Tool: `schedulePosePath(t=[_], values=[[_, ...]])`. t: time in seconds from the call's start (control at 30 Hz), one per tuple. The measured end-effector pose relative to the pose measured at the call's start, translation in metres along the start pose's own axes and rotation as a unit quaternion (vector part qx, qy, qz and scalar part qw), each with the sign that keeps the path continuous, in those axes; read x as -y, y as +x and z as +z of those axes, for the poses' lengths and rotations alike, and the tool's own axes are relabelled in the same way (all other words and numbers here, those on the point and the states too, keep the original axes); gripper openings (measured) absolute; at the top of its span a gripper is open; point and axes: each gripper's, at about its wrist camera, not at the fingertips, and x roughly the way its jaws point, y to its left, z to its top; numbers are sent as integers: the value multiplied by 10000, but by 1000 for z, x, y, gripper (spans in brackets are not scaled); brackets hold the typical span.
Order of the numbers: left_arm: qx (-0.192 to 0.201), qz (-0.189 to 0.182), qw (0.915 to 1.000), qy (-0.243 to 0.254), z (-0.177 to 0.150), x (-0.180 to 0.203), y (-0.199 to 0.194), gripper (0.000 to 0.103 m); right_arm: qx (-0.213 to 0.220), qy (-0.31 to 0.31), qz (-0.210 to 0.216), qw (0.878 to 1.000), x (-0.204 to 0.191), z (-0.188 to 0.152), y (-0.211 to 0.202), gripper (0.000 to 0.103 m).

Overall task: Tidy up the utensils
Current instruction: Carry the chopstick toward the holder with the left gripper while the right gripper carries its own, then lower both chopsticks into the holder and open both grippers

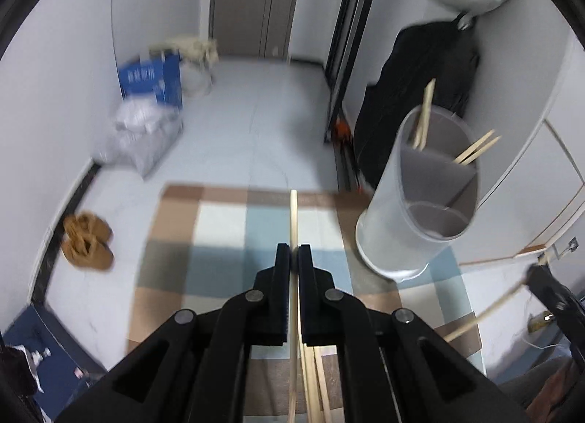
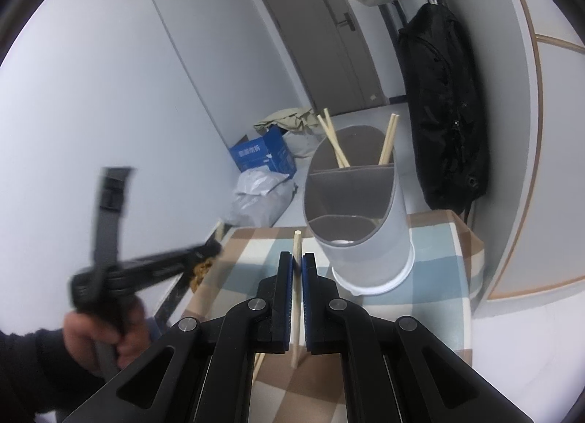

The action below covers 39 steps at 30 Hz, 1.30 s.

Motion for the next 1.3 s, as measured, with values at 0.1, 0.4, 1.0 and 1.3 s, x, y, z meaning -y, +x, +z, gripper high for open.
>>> schedulePosePath(t=[0.1,0.4,1.0,1.3], values=[[308,-190,9993,-10,-2,4,-21,0,-61,-118,-32,9999,-6,0,2,4],[977,-803,9919,-111,40,33,-41,0,30,-390,-84,9992,-26,23,-15,4],[1945,-1506,9689,261,157,90,-38,0,810,-659,-499,9933,-6,180,-45,4],[1977,-1472,9686,320,157,91,12,0,753,-594,-576,9937,22,201,-14,4]])
